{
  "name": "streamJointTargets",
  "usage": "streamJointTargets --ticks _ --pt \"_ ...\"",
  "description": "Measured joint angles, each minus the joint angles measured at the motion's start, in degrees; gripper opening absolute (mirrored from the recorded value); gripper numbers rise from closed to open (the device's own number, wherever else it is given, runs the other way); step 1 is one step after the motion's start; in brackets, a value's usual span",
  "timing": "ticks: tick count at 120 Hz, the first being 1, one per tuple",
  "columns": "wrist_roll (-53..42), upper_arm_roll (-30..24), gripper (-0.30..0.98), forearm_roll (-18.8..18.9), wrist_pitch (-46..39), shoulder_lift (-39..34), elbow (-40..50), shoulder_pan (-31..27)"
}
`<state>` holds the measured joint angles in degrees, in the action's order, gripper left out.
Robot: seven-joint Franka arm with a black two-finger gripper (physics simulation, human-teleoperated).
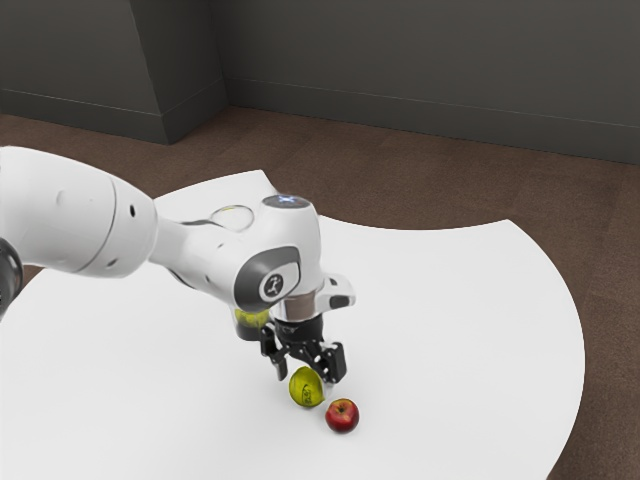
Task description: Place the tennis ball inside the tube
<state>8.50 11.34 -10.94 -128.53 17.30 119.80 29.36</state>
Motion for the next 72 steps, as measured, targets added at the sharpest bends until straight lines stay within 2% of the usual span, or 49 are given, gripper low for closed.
streamJointTargets --ticks 72 --pt "0.6 0.0 0.64 -1.0 -0.7 2.2 0.1 0.4"
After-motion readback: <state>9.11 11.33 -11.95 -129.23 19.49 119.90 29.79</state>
